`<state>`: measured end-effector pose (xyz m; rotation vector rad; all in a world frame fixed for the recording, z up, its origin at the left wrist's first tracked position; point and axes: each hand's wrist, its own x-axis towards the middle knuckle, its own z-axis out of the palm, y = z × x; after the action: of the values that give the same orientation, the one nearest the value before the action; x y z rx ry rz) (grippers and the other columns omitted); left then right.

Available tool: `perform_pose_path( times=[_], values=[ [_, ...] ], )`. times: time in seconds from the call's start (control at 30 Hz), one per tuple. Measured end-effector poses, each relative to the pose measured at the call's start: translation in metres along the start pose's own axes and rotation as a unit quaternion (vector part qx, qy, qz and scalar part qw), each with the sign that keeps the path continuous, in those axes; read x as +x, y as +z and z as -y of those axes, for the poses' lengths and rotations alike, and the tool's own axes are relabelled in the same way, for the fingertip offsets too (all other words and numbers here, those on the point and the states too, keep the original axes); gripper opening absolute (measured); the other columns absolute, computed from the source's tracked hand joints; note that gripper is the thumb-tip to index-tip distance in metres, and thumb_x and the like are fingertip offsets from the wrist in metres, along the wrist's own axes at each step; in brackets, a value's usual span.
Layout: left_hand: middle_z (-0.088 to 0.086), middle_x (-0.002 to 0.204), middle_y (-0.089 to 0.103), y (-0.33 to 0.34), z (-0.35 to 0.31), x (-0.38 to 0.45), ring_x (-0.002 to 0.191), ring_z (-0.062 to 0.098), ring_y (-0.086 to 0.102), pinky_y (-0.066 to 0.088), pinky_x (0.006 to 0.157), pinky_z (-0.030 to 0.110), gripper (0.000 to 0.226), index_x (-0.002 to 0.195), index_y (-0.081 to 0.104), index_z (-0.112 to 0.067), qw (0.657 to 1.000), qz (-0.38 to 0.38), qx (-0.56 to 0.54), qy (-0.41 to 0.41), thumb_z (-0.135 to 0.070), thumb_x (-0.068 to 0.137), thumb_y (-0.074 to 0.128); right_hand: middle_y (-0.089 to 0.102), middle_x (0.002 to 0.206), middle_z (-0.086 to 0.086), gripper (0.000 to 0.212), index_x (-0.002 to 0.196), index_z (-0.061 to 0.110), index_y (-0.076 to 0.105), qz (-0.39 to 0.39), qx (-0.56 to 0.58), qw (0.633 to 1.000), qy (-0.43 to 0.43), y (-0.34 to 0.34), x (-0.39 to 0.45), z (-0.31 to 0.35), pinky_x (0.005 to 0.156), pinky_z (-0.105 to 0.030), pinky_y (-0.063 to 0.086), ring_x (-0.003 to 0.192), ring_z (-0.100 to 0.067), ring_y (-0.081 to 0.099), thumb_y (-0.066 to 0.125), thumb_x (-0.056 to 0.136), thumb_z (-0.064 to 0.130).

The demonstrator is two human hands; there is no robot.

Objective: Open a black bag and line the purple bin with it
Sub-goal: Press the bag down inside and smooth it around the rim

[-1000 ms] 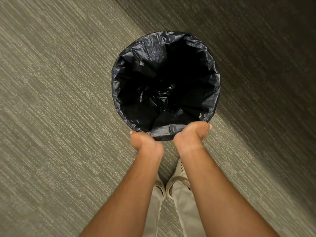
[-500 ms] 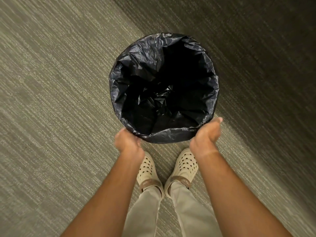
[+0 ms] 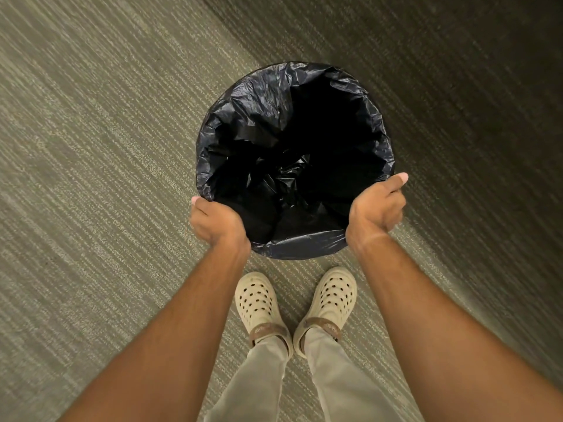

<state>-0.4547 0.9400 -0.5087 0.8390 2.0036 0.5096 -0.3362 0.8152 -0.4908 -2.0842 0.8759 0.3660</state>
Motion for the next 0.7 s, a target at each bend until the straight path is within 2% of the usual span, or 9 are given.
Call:
perform_pose_path(
  times=[0.07, 0.13, 0.2, 0.27, 0.33, 0.4, 0.53, 0.6, 0.7],
  values=[
    [0.023, 0.139, 0.053, 0.003, 0.003, 0.0, 0.128, 0.033, 0.052, 0.038, 0.111, 0.038, 0.053, 0.135, 0.05, 0.005, 1.0, -0.001, 0.007, 0.007, -0.033, 0.105, 0.028, 0.056, 0.083, 0.001, 0.068, 0.095, -0.01, 0.06, 0.004, -0.008, 1.0, 0.0, -0.002, 0.002, 0.0, 0.072, -0.028, 0.031, 0.055, -0.007, 0.037, 0.017, 0.106, 0.042],
    [0.021, 0.136, 0.054, 0.001, 0.003, 0.002, 0.122, 0.031, 0.054, 0.04, 0.108, 0.039, 0.052, 0.128, 0.055, 0.0, 1.0, 0.021, 0.014, 0.002, -0.037, 0.105, 0.026, 0.055, 0.079, 0.0, 0.067, 0.093, -0.006, 0.059, 0.02, -0.031, 0.999, 0.01, -0.005, 0.006, 0.0, 0.075, -0.03, 0.032, 0.061, -0.016, 0.042, 0.017, 0.105, 0.044],
    [0.015, 0.128, 0.054, -0.003, 0.0, 0.008, 0.113, 0.024, 0.053, 0.042, 0.103, 0.037, 0.048, 0.118, 0.057, -0.009, 0.998, 0.046, 0.037, 0.02, -0.04, 0.105, 0.024, 0.056, 0.081, -0.001, 0.062, 0.093, 0.007, 0.061, 0.034, -0.062, 0.997, 0.01, -0.01, 0.012, 0.004, 0.082, -0.034, 0.036, 0.082, -0.022, 0.051, 0.016, 0.103, 0.048],
    [0.014, 0.127, 0.05, -0.006, -0.009, 0.018, 0.108, 0.019, 0.049, 0.043, 0.105, 0.043, 0.046, 0.127, 0.049, -0.009, 0.989, 0.038, 0.094, 0.109, -0.04, 0.104, 0.025, 0.057, 0.103, -0.003, 0.055, 0.109, 0.011, 0.057, 0.007, -0.115, 0.991, -0.07, -0.013, 0.023, 0.009, 0.088, -0.037, 0.036, 0.104, -0.026, 0.054, 0.019, 0.102, 0.049],
    [0.007, 0.121, 0.047, -0.003, -0.03, 0.026, 0.106, 0.016, 0.047, 0.045, 0.102, 0.043, 0.042, 0.127, 0.046, -0.011, 0.949, 0.021, 0.176, 0.26, -0.04, 0.101, 0.033, 0.055, 0.115, -0.005, 0.045, 0.118, 0.013, 0.053, -0.024, -0.164, 0.964, -0.207, -0.011, 0.036, 0.023, 0.093, -0.038, 0.033, 0.115, -0.026, 0.05, 0.028, 0.101, 0.046],
    [0.008, 0.127, 0.046, 0.006, -0.055, 0.028, 0.118, 0.019, 0.045, 0.04, 0.107, 0.041, 0.05, 0.133, 0.045, -0.012, 0.875, 0.051, 0.244, 0.416, -0.046, 0.097, 0.04, 0.054, 0.124, -0.007, 0.044, 0.125, 0.016, 0.052, -0.004, -0.203, 0.917, -0.342, -0.002, 0.042, 0.044, 0.096, -0.038, 0.032, 0.119, -0.025, 0.047, 0.035, 0.098, 0.046],
    [0.015, 0.137, 0.043, 0.036, -0.084, 0.03, 0.127, 0.027, 0.041, 0.035, 0.107, 0.04, 0.064, 0.145, 0.035, -0.014, 0.726, 0.125, 0.398, 0.546, -0.053, 0.094, 0.044, 0.049, 0.134, -0.01, 0.056, 0.139, 0.017, 0.043, 0.106, -0.314, 0.807, -0.488, 0.029, 0.053, 0.078, 0.098, -0.046, 0.036, 0.123, -0.029, 0.046, 0.034, 0.096, 0.051],
    [0.017, 0.134, 0.046, 0.047, -0.092, 0.035, 0.122, 0.031, 0.046, 0.038, 0.101, 0.043, 0.055, 0.142, 0.039, -0.013, 0.702, 0.158, 0.424, 0.55, -0.047, 0.099, 0.039, 0.051, 0.132, -0.014, 0.053, 0.135, 0.015, 0.045, 0.151, -0.344, 0.779, -0.502, 0.045, 0.059, 0.088, 0.094, -0.046, 0.039, 0.12, -0.035, 0.049, 0.029, 0.099, 0.05],
    [0.021, 0.118, 0.056, 0.056, -0.096, 0.049, 0.104, 0.035, 0.054, 0.038, 0.083, 0.038, 0.044, 0.128, 0.051, -0.005, 0.716, 0.176, 0.398, 0.546, -0.036, 0.105, 0.03, 0.058, 0.121, -0.021, 0.053, 0.119, 0.009, 0.052, 0.18, -0.368, 0.768, -0.492, 0.056, 0.066, 0.098, 0.078, -0.043, 0.038, 0.109, -0.045, 0.054, 0.021, 0.102, 0.05]
  ],
)
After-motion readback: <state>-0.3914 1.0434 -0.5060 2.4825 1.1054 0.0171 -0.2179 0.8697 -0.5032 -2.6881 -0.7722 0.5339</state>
